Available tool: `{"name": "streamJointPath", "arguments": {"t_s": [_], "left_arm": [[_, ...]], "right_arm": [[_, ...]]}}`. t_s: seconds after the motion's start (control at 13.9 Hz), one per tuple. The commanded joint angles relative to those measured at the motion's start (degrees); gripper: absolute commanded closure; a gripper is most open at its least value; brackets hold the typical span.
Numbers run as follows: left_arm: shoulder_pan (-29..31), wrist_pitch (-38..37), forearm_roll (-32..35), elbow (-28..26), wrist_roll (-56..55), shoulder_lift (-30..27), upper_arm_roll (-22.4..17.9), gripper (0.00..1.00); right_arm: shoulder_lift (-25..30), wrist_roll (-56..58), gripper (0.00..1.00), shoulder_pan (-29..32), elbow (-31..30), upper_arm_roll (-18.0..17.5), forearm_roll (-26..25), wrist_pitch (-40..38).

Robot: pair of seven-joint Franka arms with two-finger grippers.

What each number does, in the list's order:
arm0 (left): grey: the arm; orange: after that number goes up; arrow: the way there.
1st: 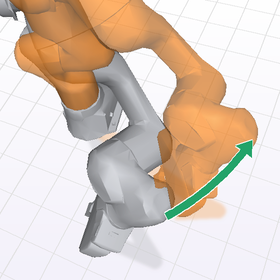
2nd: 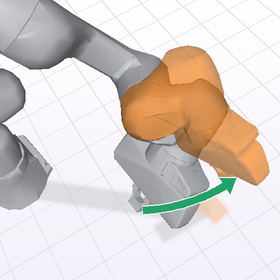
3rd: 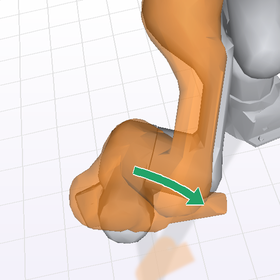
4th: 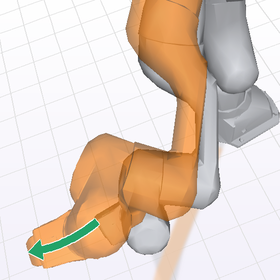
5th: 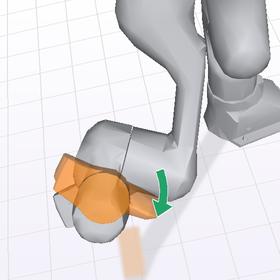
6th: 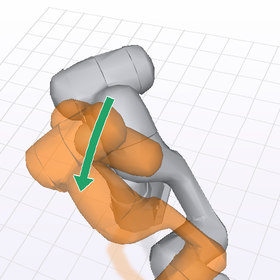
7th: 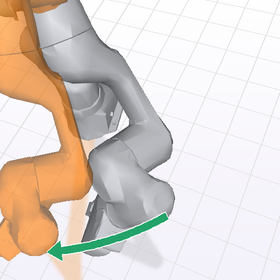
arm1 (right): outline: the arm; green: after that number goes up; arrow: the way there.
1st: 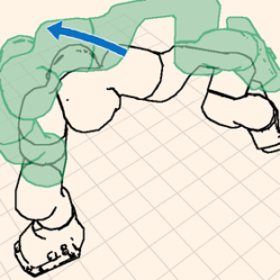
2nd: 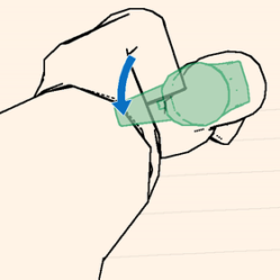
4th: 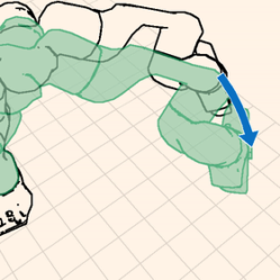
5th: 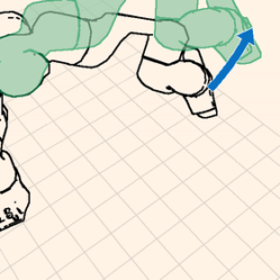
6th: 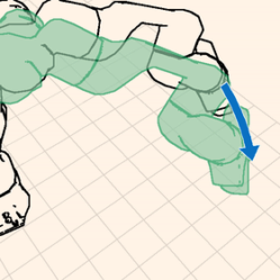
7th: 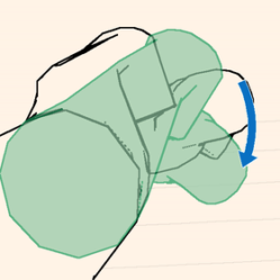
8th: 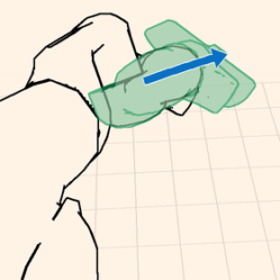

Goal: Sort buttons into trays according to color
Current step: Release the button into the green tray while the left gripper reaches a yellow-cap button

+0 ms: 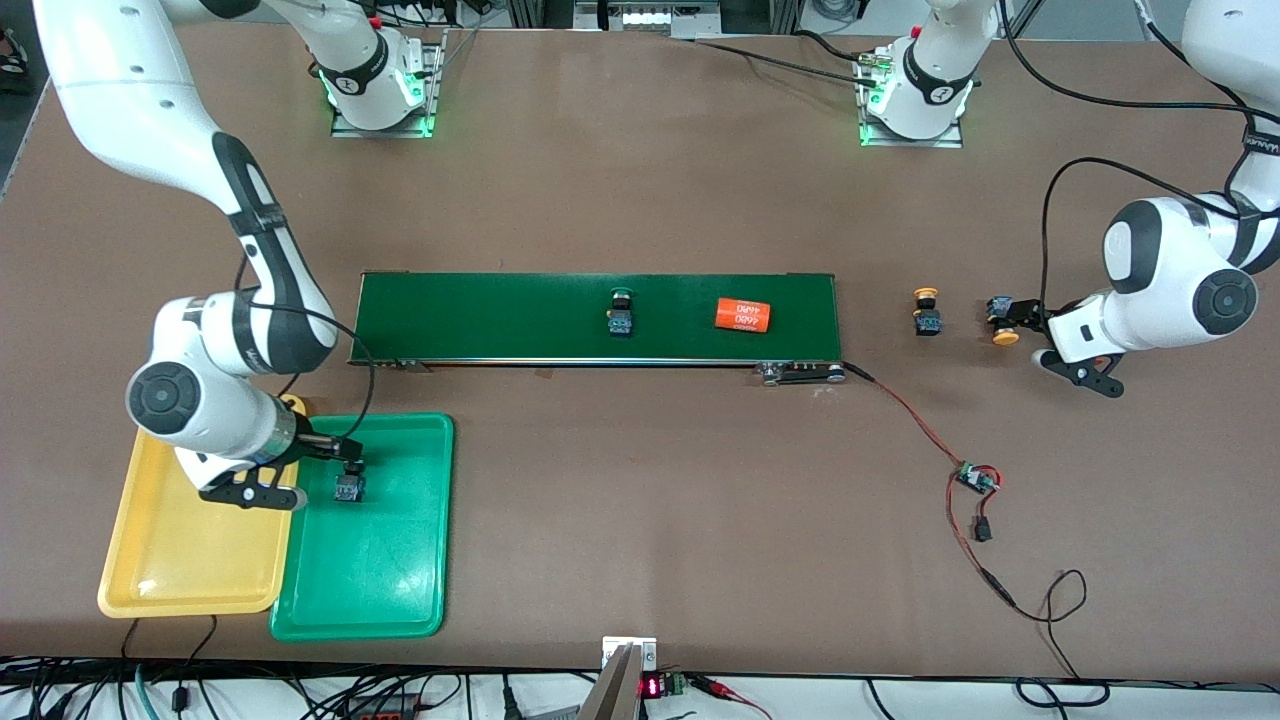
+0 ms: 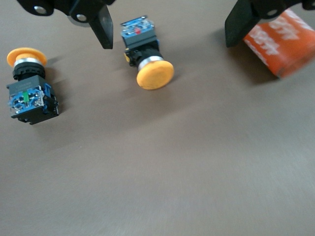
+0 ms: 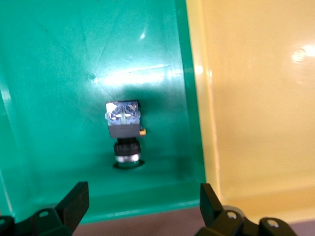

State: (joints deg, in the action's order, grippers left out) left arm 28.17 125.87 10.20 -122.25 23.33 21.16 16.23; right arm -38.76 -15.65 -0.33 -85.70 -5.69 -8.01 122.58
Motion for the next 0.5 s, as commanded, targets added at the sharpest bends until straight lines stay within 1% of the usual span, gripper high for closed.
{"name": "streamJointPath", "arguments": {"t_s": [0.0,0.22,0.43], "left_arm": [[0.7,-0.2,-0.8,-2.1,-6.6,-0.5,0.8,0.0],[0.5,0.2,-0.8,-3.3,-9.4,-0.2,0.8,0.0],[0.6,3.4,-0.7,-4.6,-9.4,0.9,0.7,0.0]], "right_arm": [[3.6,0.0,0.0,1.1,-2.8,-0.5,0.2,-2.8],[4.7,0.4,0.0,1.8,-2.9,-0.6,0.2,-4.8],[4.7,0.3,0.0,1.9,-3.0,-0.9,0.3,-5.2]]}}
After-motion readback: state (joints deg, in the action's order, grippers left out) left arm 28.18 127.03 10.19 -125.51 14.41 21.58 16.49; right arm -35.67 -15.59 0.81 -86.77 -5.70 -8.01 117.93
